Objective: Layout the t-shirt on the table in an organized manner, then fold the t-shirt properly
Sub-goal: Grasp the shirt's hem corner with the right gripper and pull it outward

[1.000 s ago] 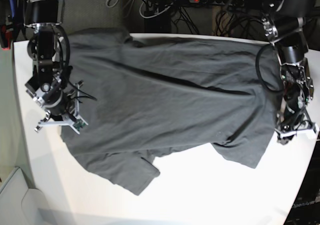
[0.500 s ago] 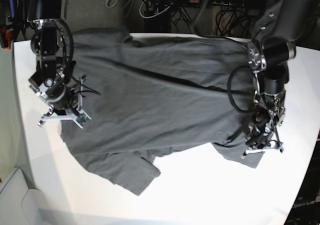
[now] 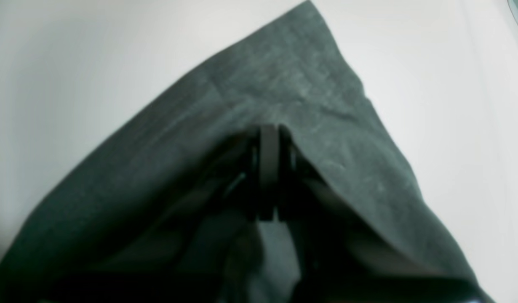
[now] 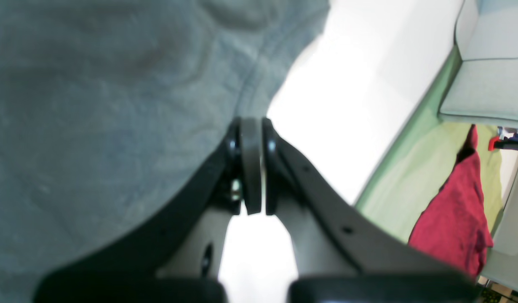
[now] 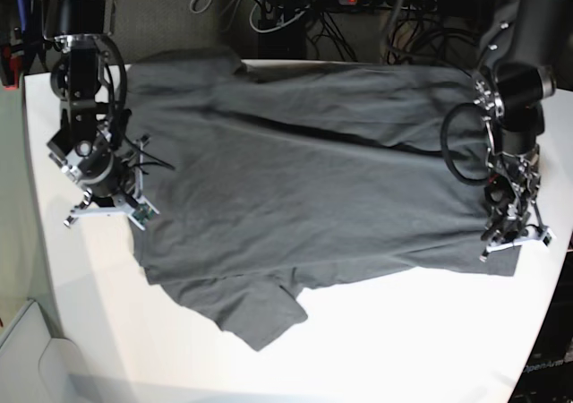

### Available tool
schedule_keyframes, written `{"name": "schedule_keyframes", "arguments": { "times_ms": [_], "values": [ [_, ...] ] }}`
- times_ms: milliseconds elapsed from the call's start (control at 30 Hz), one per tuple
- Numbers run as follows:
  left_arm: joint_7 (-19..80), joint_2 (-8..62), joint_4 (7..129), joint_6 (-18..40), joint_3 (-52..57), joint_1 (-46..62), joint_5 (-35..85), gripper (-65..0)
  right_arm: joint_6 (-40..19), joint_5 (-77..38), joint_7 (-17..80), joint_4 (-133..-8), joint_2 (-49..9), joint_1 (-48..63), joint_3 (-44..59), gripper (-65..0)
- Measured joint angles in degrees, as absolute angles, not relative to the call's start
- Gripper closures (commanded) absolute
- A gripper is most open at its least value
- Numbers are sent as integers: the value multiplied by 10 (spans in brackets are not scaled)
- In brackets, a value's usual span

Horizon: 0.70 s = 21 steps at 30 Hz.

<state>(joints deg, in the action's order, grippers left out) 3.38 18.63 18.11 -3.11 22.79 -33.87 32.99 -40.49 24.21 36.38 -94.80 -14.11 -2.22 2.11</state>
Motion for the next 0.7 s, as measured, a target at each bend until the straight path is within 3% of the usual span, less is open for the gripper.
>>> {"name": "schedule_keyframes", "arguments": {
  "times_ms": [167, 400, 700],
  "values": [
    [29, 197, 184, -17, 224, -323, 378, -2, -405, 243, 364, -948, -132, -29, 25, 0],
    [29, 198, 184, -21, 227, -323, 383, -2, -406, 242, 364, -917, -59, -117, 69, 0],
    [21, 194, 184, -25, 226, -323, 383, -2, -403, 244, 362, -587, -12, -345, 105, 0]
  ]
}}
